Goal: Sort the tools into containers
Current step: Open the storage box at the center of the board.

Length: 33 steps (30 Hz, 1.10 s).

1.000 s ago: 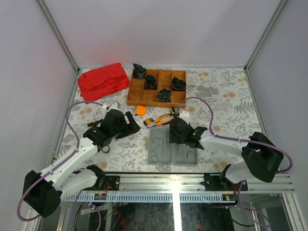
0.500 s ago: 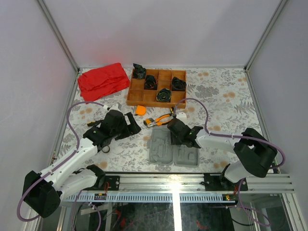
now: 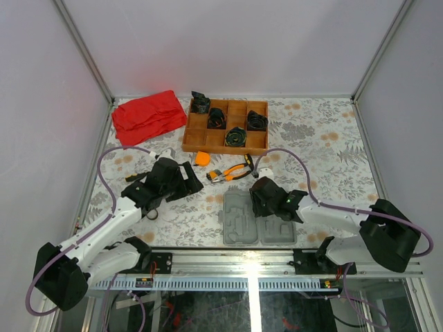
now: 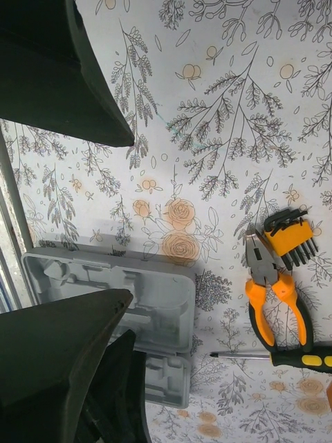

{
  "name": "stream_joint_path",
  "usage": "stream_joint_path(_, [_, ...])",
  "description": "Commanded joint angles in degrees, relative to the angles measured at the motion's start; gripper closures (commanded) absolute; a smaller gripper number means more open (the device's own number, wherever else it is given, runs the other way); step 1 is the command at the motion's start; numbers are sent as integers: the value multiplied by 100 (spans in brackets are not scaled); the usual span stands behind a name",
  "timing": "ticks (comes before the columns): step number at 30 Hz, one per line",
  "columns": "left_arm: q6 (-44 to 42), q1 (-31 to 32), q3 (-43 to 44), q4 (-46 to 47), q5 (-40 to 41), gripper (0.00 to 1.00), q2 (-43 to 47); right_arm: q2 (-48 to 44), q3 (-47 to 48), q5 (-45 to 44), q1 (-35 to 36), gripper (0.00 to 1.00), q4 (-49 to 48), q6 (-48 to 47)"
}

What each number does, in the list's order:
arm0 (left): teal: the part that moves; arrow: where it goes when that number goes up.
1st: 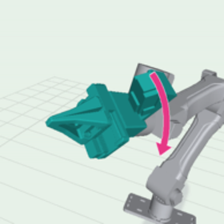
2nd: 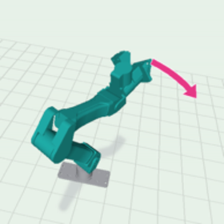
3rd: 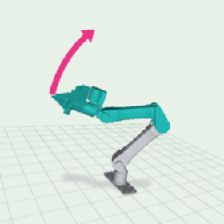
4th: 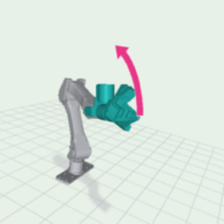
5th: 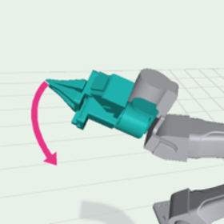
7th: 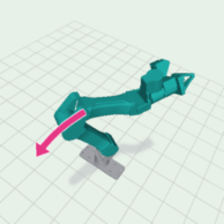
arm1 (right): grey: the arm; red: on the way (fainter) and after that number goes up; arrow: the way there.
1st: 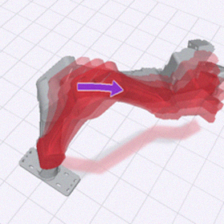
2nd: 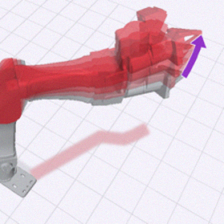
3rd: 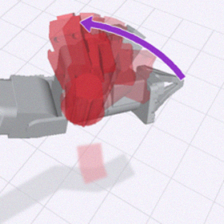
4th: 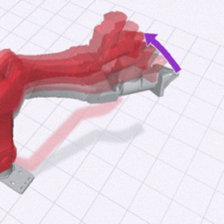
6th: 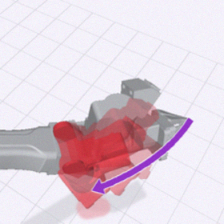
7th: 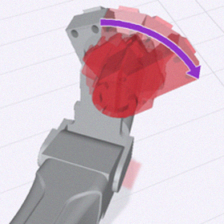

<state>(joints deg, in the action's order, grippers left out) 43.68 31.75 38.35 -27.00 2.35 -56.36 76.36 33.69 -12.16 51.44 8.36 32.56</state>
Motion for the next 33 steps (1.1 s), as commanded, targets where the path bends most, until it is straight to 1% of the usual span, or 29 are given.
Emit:
stream_joint_path(1, [150, -39, -40, 111, 29, 18, -106, -510, -6, 254, 54, 55, -167, -112])
stream_joint_path(5, [290, -34, -143, 137, 18, 12, -88, -929, -11, 311, 57, 49, -258, -75])
stream_joint_path(9, [308, -37, -191, 122, 51, 11, -67, -1390, -75, 79, 47, 46, -208, -60])
stream_joint_path(12, [282, -37, -203, 117, 91, 12, -73, -1754, -152, -330, 47, 46, -13, 32])
stream_joint_path(18, [288, -37, -271, 228, 180, 16, -91, -2626, -569, -1141, 47, 46, 229, 478])
stream_joint_path(22, [257, -36, -323, 394, 117, 17, -187, -2931, -644, -1477, 44, 47, 570, 866])
stream_joint_path(24, [163, -36, -352, 580, -53, 21, -279, -2944, -621, -1482, 4, 49, 755, 1107])
stream_joint_path(29, [-31, -35, -214, 1011, -434, 26, -862, -2990, -523, -1464, -126, 50, 1066, 1449])
stream_joint_path(31, [-139, -37, -18, 1038, -472, 28, -1185, -3077, -557, -1309, -331, 50, 1096, 1498])
stream_joint_path(33, [-181, -28, 169, 1054, -450, 28, -1442, -3135, -660, -777, -807, 50, 954, 1360])
